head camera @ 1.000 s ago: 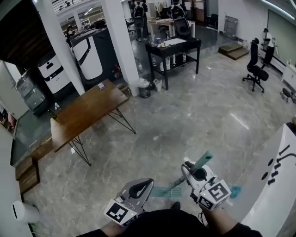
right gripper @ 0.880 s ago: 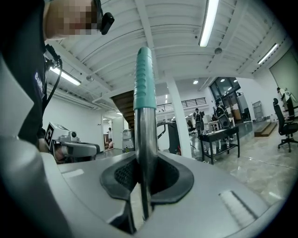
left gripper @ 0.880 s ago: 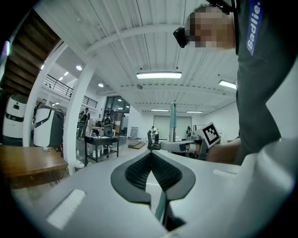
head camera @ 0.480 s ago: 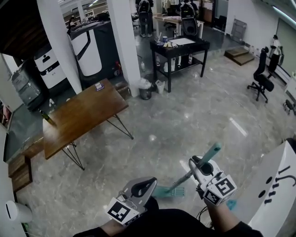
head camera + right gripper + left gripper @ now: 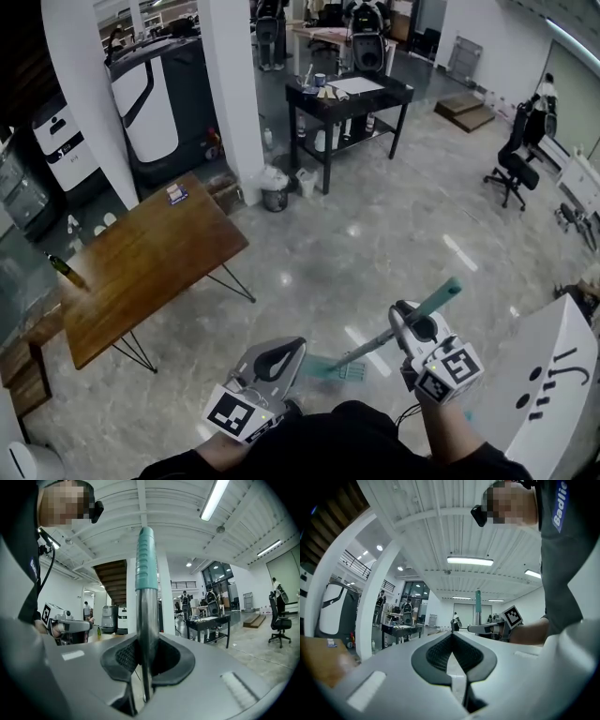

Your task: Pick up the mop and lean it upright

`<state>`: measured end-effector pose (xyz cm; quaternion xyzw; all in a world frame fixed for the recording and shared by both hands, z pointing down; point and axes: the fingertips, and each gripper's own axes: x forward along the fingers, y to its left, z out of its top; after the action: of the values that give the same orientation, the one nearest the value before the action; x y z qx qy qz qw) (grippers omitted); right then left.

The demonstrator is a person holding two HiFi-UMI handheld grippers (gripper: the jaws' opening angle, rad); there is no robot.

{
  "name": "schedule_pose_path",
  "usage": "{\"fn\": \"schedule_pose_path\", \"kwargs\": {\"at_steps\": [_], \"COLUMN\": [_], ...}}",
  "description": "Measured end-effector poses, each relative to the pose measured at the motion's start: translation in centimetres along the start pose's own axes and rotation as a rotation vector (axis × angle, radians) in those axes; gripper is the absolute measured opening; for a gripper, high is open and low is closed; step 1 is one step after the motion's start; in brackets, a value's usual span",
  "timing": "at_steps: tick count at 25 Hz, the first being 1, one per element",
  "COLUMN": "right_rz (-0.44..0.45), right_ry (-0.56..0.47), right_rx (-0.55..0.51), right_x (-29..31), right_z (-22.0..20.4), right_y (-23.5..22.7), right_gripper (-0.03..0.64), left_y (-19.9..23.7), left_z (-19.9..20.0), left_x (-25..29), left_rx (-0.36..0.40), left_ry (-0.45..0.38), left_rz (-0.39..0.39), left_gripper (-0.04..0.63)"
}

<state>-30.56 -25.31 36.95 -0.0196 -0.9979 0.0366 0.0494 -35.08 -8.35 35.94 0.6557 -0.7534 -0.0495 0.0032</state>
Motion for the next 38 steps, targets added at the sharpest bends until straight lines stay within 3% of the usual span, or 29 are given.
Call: {"fn": "schedule_pose_path", "kwargs": {"at_steps": [5,9,19,25,31,38], "right_rz": [0.040,0.151,0.404,0.402,0.402,0.396], "right_ry": [-0.037,-0.090,-0.018,0.036,0.067,0.072], "right_rx": [0.007,0.057,0.046,0.015,0.054,-0.065], "right_x": [7.4,14.3,29.1,36.2,44.5,56.0], "right_z": [1.8,3.1,2.2,1.9,3.2,3.0], "right_y": [-3.2,-5.3,-13.1,-17.9,-20.9,-24.3], "right_gripper": [0.060,0.060,0.061,0.060,0.060,0.060], "left_y": [5.1,9.8,21.3,27.2,36.0,48.8], "left_z": [-0.1,-0.3,0.0,-0.9,-1.1,-0.7], "left_x": [3.7,7.6,19.5,24.0,27.9,30.5], "left_rx": [-0.003,0.011,0.030,-0.015,-0.037,-0.036], "left_ry": [0.007,0.021,0.036,0.040,-0.001,0.002], "left_rz": [0.016,0.069,0.259,0.275,0.250,0.236], "left_gripper": [0.018,0.018,0.018,0.018,0.018,0.018]}}
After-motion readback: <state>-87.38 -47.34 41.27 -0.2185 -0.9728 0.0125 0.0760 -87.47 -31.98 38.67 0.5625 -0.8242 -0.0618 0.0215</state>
